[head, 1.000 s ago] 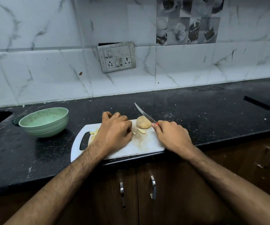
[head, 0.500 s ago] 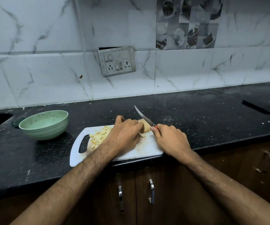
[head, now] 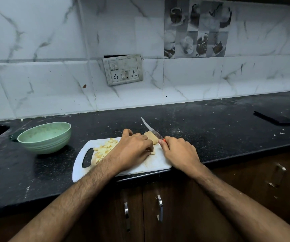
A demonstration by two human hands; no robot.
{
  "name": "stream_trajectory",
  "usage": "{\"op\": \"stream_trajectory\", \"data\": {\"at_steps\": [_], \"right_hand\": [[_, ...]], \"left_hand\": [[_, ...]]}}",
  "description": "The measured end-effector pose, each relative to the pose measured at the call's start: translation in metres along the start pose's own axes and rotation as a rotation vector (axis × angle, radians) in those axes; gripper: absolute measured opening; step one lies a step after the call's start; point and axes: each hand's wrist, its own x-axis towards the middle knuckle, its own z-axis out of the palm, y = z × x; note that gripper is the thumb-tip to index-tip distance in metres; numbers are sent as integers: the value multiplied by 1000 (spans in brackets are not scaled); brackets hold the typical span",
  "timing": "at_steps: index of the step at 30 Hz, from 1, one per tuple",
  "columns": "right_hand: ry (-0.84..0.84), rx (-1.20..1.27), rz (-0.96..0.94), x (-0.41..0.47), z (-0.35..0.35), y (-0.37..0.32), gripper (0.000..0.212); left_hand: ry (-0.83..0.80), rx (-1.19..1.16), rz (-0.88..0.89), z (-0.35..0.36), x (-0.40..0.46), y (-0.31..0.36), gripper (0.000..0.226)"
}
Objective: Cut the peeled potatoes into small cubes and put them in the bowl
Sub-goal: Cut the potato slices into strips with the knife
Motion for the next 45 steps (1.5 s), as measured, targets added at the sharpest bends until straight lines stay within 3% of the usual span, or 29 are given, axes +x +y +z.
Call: {"op": "stream_trajectory", "data": {"at_steps": [7, 18, 24, 27, 36, 45], "right_hand": [[-41, -5, 4, -1, -5, -3, 34], [-284, -40, -19, -14, -38, 0, 36], [-288, -124, -35, -28, -56, 2, 38], [-304, -163, -45, -35, -60, 1, 35], [-323, -216, -48, -47, -66, -4, 33], [-319, -270, -91, -59, -60, -12, 35]], "left_hand": [[26, -69, -50, -4, -12, 5, 11], [0, -256, -167, -3, -24, -2, 7], [124, -242, -295, -1, -26, -1, 21], [80, -135, -351, -3, -27, 0, 28], [135, -316, -403, -3, -22, 4, 13], [170, -372, -332, 1, -26, -2, 7]]}}
